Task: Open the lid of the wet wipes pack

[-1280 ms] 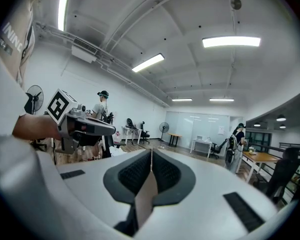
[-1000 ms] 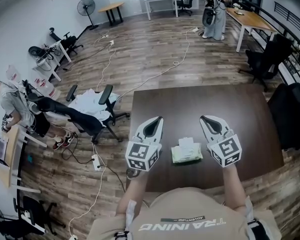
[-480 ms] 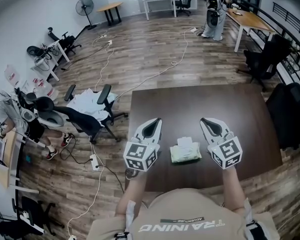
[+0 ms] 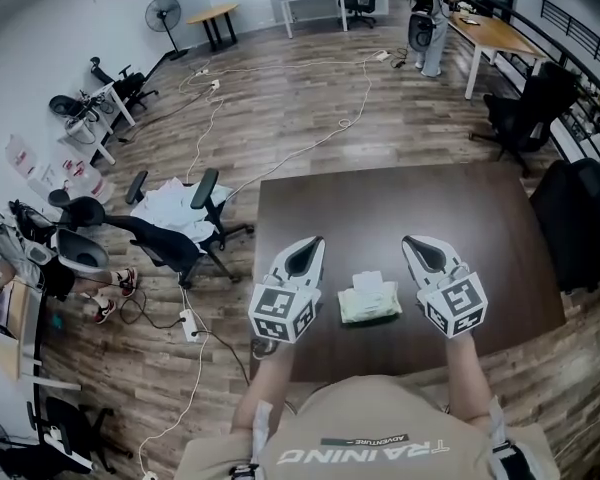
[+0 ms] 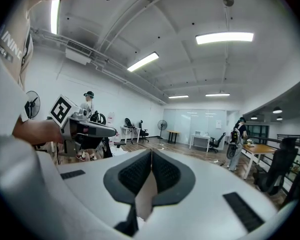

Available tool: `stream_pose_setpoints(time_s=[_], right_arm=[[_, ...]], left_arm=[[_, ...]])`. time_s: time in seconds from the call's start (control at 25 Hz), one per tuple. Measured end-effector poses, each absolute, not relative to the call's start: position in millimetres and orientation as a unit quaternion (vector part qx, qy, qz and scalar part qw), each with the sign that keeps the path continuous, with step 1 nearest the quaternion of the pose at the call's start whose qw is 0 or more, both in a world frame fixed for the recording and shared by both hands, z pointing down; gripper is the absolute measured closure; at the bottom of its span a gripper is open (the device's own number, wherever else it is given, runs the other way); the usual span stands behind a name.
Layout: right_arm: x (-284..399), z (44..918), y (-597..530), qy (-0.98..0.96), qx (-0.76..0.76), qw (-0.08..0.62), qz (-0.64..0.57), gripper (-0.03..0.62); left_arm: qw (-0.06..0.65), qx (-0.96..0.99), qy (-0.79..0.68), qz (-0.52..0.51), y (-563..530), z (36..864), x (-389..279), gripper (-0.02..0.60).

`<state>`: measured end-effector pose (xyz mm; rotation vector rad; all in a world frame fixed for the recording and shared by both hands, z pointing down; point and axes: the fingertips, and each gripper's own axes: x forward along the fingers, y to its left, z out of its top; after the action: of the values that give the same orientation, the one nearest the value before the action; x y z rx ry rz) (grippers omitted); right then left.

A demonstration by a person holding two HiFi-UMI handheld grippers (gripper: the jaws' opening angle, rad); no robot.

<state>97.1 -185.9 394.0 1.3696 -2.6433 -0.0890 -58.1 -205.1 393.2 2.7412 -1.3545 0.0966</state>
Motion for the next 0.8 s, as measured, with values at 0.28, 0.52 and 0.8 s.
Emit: stream_pose_setpoints(time_s=[0.28, 0.52, 0.8], right_arm=[[98.8, 401.5, -186.5, -0.885, 0.457, 0.085, -0.023, 0.580], [100.7, 403.0, -183.9, -0.888, 0.452, 0.084, -0.022, 0.579], [103.2, 406.4, -181.9, -0.886, 0.456, 0.087, -0.017, 0.579]], left_arm=[[0.046, 0.894, -0.443, 0.042, -204.7, 401.4, -57.5, 0.572], [0.042, 0.892, -0.448, 0.037, -203.6, 396.5, -57.2, 0.572], [0.043, 0.891, -0.450, 0.039, -198.5, 398.3, -59.5, 0.572]])
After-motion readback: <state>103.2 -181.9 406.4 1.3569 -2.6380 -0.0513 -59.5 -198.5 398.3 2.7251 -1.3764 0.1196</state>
